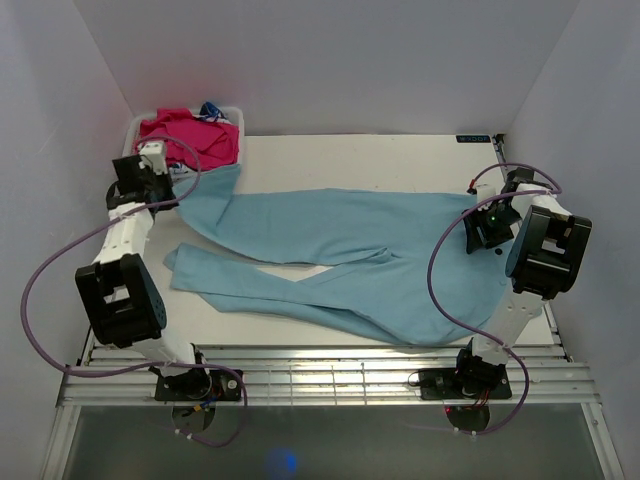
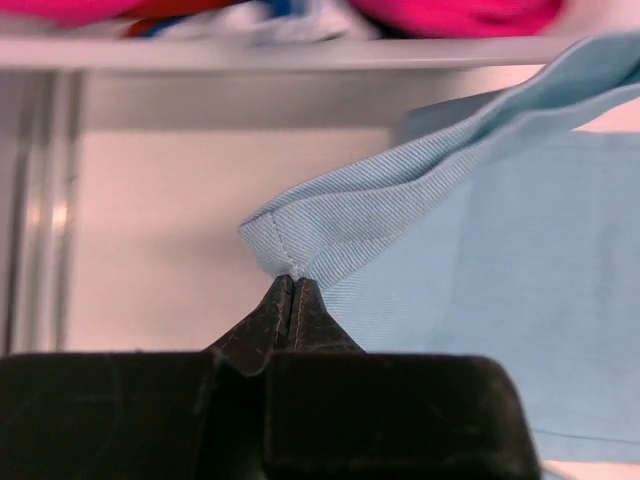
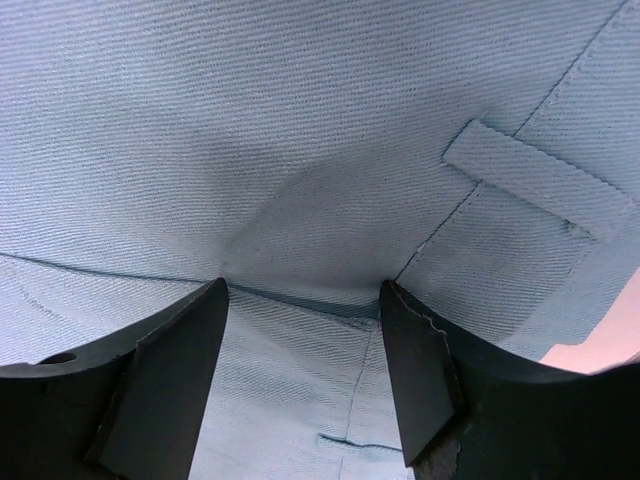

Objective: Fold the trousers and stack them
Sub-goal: Flatten the trousers out

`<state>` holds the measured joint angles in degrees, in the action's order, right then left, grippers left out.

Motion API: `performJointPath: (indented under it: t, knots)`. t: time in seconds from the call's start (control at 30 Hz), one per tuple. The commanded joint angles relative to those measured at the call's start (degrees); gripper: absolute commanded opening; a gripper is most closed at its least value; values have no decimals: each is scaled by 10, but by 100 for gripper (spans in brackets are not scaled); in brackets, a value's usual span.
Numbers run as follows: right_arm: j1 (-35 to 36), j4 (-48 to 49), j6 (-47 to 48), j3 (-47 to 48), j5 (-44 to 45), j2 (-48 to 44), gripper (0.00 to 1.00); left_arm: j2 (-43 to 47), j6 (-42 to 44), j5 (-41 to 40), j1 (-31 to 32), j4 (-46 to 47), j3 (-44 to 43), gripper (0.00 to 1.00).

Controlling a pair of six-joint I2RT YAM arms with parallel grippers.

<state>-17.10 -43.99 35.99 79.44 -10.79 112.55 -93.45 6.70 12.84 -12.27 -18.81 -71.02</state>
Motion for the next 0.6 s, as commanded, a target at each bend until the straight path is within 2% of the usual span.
performJointPath:
  t: [0.0, 0.1, 0.2, 0.23, 0.27, 0.3, 0.37, 0.47, 0.57]
  knots:
    - [-7, 21, 16, -14, 42, 25, 68, 31, -12, -37, -48, 18, 49, 0]
    - [-7, 12, 15, -3, 38, 27, 68, 2, -34, -64, -100, 21, 62, 0]
    - [-6, -2, 15, 8, 32, 27, 68, -45, -51, -85, -126, 13, 57, 0]
    - [-6, -5, 15, 10, 30, 27, 68, -55, -54, -87, -133, 13, 56, 5]
    - [-7, -9, 15, 12, 28, 25, 68, -68, -56, -84, -139, 12, 54, 32]
    - [-7, -13, 16, 13, 26, 23, 69, -70, -57, -80, -152, 14, 53, 43]
    - [-7, -17, 17, 12, 20, 13, 69, -61, -52, -45, -166, 15, 53, 58]
    - [-6, -28, 23, 9, 9, -8, 69, -40, -11, 32, -181, -11, 47, 65]
    - [-7, -49, 36, 10, -7, -35, 71, 0, 106, 143, -195, -91, 32, 68]
